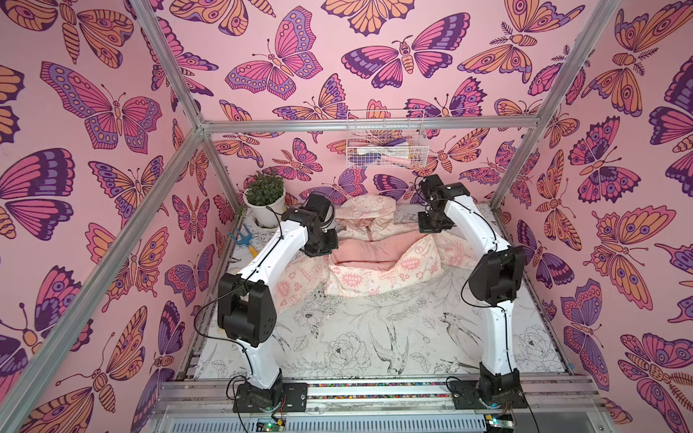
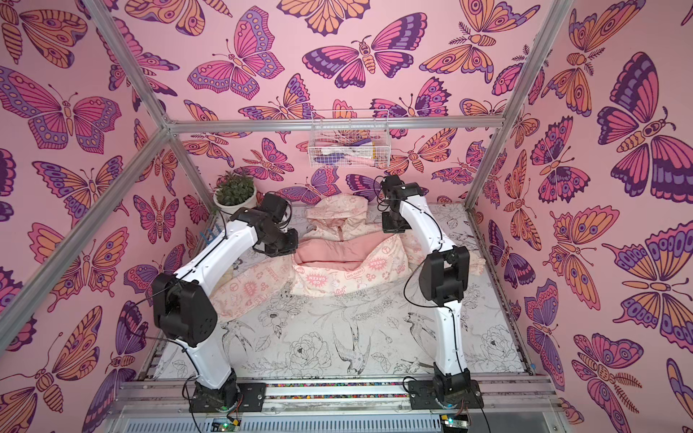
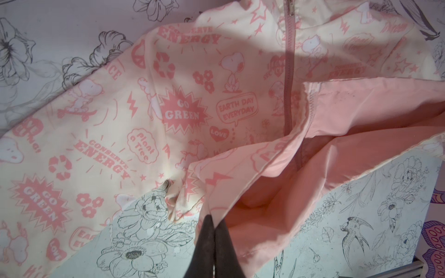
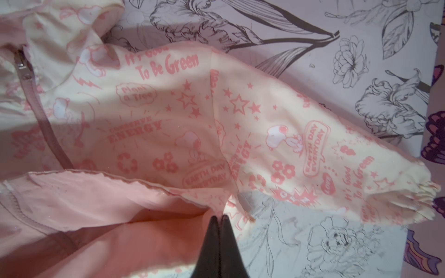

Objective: Unzip the jacket
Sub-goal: Flatten out the jacket at the center of the board.

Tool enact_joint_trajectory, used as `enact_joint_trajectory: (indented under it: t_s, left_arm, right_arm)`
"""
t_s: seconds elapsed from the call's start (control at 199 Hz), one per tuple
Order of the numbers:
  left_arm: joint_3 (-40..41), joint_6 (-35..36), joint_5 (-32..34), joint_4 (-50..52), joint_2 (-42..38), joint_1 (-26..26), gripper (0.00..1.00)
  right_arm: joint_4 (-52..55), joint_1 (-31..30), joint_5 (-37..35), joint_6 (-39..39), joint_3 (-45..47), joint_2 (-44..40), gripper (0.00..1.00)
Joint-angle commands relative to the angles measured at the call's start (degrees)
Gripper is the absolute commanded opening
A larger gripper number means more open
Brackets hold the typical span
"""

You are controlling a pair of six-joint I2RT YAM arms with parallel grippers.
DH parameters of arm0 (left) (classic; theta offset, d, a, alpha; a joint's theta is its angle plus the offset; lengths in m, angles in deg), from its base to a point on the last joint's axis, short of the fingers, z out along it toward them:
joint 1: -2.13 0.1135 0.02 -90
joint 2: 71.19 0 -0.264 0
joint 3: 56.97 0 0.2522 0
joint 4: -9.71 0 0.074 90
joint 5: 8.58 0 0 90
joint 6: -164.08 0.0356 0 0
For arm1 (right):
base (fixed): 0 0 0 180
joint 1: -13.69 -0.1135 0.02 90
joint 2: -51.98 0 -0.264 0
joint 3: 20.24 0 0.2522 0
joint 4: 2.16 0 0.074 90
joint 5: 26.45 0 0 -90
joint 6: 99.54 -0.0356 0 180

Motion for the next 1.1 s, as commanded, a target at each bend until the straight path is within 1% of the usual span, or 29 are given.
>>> enact_joint_trajectory:
  t_s: [0.0,0.166,0.211,0.306,0.391,0.421,0.502,0.592,0.667,0.747,0.762,0.772,0.782,0.787,0.803,0.818,0.823,0.828,0.883,0.903,0.908,0.968,1.028,1.098]
  left_arm:
    - [6.2,-2.9,1.3,2.5,-6.2,0.2,0.0]
    - [19.6,-9.4,3.5,2.3,-17.2,-1.7,0.0]
    - [23.0,-11.3,4.3,1.9,-19.8,-3.0,0.0]
    - [29.6,-15.7,5.9,1.5,-24.7,-6.9,0.0]
    - [34.8,-20.1,7.1,0.9,-27.9,-10.7,0.0]
    - [36.5,-21.4,7.4,0.7,-30.7,-11.9,0.0]
    - [40.6,-24.5,7.9,0.7,-33.7,-14.3,0.0]
    - [45.1,-27.7,8.4,0.7,-37.8,-15.6,0.0]
    - [48.3,-29.7,8.7,0.6,-41.2,-16.3,0.0]
    - [50.6,-31.0,8.5,0.7,-43.8,-17.1,0.0]
    - [50.8,-31.1,8.5,0.6,-44.2,-17.3,0.03]
    - [50.9,-31.0,8.4,0.7,-44.4,-17.5,0.05]
    - [50.9,-31.1,8.3,0.7,-44.6,-17.6,0.08]
    - [51.0,-31.1,8.3,0.7,-44.6,-17.7,0.09]
    - [51.1,-31.1,8.2,0.8,-44.8,-17.9,0.14]
    - [51.2,-31.1,8.1,0.8,-45.0,-18.1,0.18]
    - [51.2,-31.1,8.1,0.8,-45.0,-18.2,0.19]
    - [51.2,-31.0,8.0,0.8,-45.0,-18.3,0.21]
    - [51.1,-30.6,7.7,1.1,-45.2,-19.1,0.36]
    - [50.8,-30.5,7.8,1.4,-45.1,-19.4,0.42]
    - [50.8,-30.5,7.8,1.5,-45.0,-19.5,0.43]
    - [49.7,-30.3,8.1,2.9,-44.3,-20.6,0.52]
    - [48.0,-30.2,9.2,4.7,-43.6,-21.9,0.62]
    - [45.7,-30.1,10.8,6.7,-42.8,-23.4,0.65]
  right_arm:
    - [2.5,0.2,0.2,1.3,7.4,-7.6,0.0]
    - [-3.5,0.2,0.5,0.0,30.2,-23.0,0.0]
    - [-5.2,0.1,0.0,-0.8,37.1,-27.6,0.0]
    - [-5.5,0.1,0.3,-2.1,46.1,-33.8,0.0]
    - [-5.0,0.0,0.9,-3.6,52.6,-40.2,0.0]
    - [-4.7,0.1,1.0,-4.2,54.8,-42.2,0.0]
    - [-3.6,0.1,0.6,-5.6,59.8,-47.4,0.0]
    - [-2.5,0.4,-2.1,-8.3,64.9,-52.2,0.0]
    - [-2.5,0.7,-1.9,-9.2,68.1,-54.1,0.0]
    - [-1.3,1.2,-2.2,-10.7,69.8,-55.3,0.06]
    - [-1.0,1.3,-2.2,-11.0,70.1,-55.6,0.08]
    - [-0.7,1.4,-2.1,-11.4,70.3,-55.9,0.14]
    - [-0.7,1.4,-2.0,-11.5,70.4,-56.1,0.15]
    - [-0.7,1.4,-1.9,-11.6,70.5,-56.3,0.19]
    - [-0.7,1.4,-1.8,-11.6,70.6,-56.7,0.22]
    - [-0.6,1.4,-1.6,-11.8,70.4,-57.3,0.26]
    - [-0.4,1.4,-1.5,-12.0,70.3,-57.6,0.29]
    - [-0.4,1.4,-1.5,-12.0,70.3,-57.6,0.29]
    - [0.7,2.1,-1.1,-13.5,69.2,-59.7,0.43]
    - [1.3,2.7,-0.7,-14.3,68.8,-60.7,0.5]
    - [1.3,2.7,-0.7,-14.3,68.8,-60.7,0.5]
    - [2.5,3.4,0.9,-16.2,67.7,-63.4,0.65]
    - [3.2,3.6,1.6,-17.7,66.8,-65.5,0.7]
    - [1.7,3.6,2.7,-18.4,66.4,-68.2,0.7]
